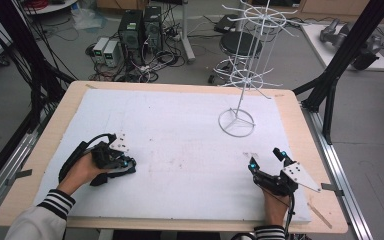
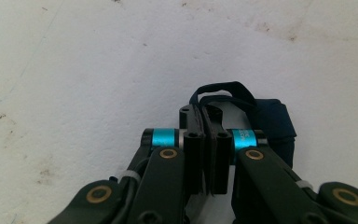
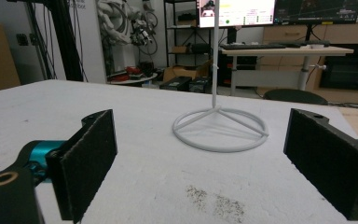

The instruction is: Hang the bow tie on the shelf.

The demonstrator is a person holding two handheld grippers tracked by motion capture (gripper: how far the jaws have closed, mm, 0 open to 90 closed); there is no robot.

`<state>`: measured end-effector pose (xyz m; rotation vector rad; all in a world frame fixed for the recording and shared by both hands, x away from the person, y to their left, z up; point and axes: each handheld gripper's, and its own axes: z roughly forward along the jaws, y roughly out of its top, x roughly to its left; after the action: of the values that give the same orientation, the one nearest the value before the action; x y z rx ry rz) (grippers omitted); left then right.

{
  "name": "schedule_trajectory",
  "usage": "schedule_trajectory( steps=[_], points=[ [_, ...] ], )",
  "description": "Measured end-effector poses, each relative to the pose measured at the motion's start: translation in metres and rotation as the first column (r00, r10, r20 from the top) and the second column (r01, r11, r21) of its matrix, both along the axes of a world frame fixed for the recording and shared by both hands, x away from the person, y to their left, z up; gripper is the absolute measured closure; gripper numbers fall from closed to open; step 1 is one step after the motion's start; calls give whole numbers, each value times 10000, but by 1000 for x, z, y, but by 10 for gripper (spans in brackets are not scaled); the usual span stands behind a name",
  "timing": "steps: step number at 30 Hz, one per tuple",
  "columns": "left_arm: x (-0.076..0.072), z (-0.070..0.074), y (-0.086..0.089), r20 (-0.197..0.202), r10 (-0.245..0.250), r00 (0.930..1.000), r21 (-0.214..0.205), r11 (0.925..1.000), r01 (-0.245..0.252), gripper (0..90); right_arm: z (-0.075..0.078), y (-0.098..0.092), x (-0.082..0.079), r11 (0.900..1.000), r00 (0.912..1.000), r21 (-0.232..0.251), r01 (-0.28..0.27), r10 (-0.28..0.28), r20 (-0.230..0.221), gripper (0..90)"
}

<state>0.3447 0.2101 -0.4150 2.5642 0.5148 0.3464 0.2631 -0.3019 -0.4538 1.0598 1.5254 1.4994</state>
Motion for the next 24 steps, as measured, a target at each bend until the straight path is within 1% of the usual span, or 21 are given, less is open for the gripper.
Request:
schedule_trajectory(
  steps=[1,3,4,5,6,7,8,9,10,15,16,18,19,21,23,24],
  points=[
    [0,0,0,4,22,10000,-96,10000,-22,871,0,0,0,10000,10000,-20,9,-9,24,86],
    [0,1,1,11,43,10000,-161,9999,-43,875,0,0,0,10000,10000,0,2,-2,0,86],
    [-1,0,1,-22,100,9999,-281,9996,-101,877,0,0,0,10000,10000,3,-8,8,7,86],
    [0,1,1,14,56,10000,-191,9998,-56,878,0,0,0,10000,10000,5,-4,4,5,86],
    [-1,1,1,10,107,9999,-274,9996,-106,879,0,0,0,10000,10000,6,-5,5,10,86],
    [0,1,1,52,104,9999,-315,9994,-103,880,0,0,0,10000,10000,8,-2,2,19,86],
    [-1,2,2,191,152,9997,-296,9995,-146,880,0,0,0,10000,10000,11,-4,4,16,86],
    [-1,2,2,186,206,9996,-408,9990,-198,881,0,0,0,10000,10000,-3,-5,5,26,86],
    [0,3,3,234,193,9995,-399,9990,-183,881,0,0,0,10000,10000,3,-4,4,22,86],
    [-1,9,6,396,448,9982,-1039,9938,-405,881,0,0,0,10000,10000,0,-2,2,28,86],
    [-1,11,7,476,496,9976,-1172,9921,-437,881,0,0,0,10000,10000,5,-3,3,31,86],
    [-1,14,8,531,641,9965,-1613,9854,-548,881,0,0,0,10000,10000,-3,1,-1,26,86],
    [-1,15,9,570,706,9959,-1701,9836,-600,881,0,0,0,10000,10000,-4,-1,1,17,86],
    [-2,18,10,646,942,9935,-2061,9753,-791,881,0,0,-1,10000,10000,16,-9,9,-13,86],
    [-2,20,11,710,1014,9923,-2329,9690,-823,881,0,0,0,10000,10000,2,0,0,18,86],
    [-3,21,12,746,1054,9916,-2533,9638,-834,881,0,0,0,10000,10000,6,-3,3,3,86]
  ],
)
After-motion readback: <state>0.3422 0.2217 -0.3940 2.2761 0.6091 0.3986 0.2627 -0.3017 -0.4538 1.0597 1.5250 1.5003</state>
